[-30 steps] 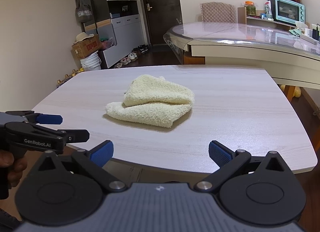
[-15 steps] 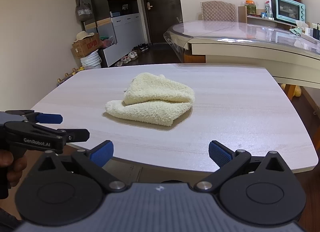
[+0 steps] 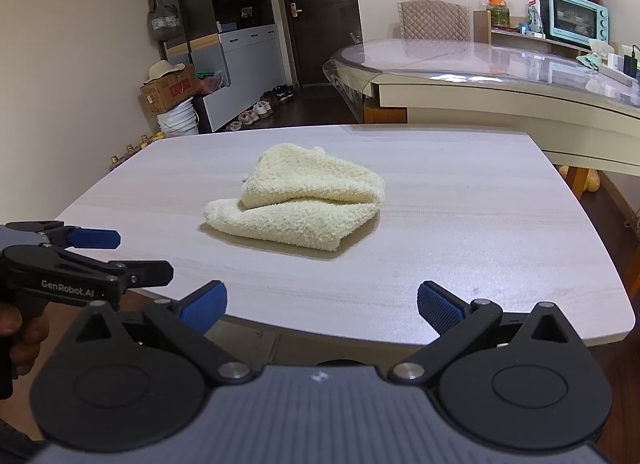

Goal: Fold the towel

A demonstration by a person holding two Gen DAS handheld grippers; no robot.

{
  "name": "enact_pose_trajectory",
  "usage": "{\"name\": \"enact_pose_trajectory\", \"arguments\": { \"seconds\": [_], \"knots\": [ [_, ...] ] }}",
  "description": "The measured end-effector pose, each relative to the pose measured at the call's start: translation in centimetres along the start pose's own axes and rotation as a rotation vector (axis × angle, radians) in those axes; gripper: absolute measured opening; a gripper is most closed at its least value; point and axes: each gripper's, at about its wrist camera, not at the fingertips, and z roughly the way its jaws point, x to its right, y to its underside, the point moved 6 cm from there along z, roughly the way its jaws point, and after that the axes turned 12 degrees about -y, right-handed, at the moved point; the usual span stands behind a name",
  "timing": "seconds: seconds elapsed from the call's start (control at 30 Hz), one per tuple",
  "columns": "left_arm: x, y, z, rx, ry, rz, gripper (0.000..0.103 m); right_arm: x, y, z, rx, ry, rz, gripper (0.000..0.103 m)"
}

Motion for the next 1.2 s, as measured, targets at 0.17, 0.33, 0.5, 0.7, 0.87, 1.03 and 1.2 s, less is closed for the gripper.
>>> {"name": "enact_pose_trajectory", "arguments": {
  "seconds": [0.17, 0.33, 0.5, 0.7, 0.87, 1.03, 1.2],
  "knots": [
    [-0.3, -0.5, 0.4, 0.012, -0.005, 0.001, 0.103, 0.1, -0.9, 0.4, -0.003, 0.017, -0.032, 0.103],
    [-0.6, -1.0, 1.1, 0.008, 0.0, 0.004, 0.103, 0.3, -2.1, 1.2, -0.008, 0.031, -0.056, 0.103],
    [-1.0, -1.4, 2.1, -0.005, -0.001, 0.003, 0.103, 0.2, -3.0, 2.4, -0.02, 0.03, -0.069, 0.103],
    [-1.9, -1.8, 3.2, -0.017, 0.001, -0.003, 0.103, -0.2, -4.1, 3.9, -0.035, 0.021, -0.09, 0.103],
    [-2.7, -2.4, 4.1, -0.011, -0.007, 0.001, 0.103, -1.1, -5.7, 5.5, -0.027, -0.027, -0.145, 0.102],
    [-4.1, -3.1, 4.6, 0.009, -0.023, -0.001, 0.103, -1.9, -8.0, 7.8, -0.054, -0.066, -0.241, 0.091],
    [-5.3, -3.7, 5.2, 0.009, -0.025, -0.011, 0.103, -2.1, -10.2, 10.8, -0.096, -0.094, -0.312, 0.082]
  ]
}}
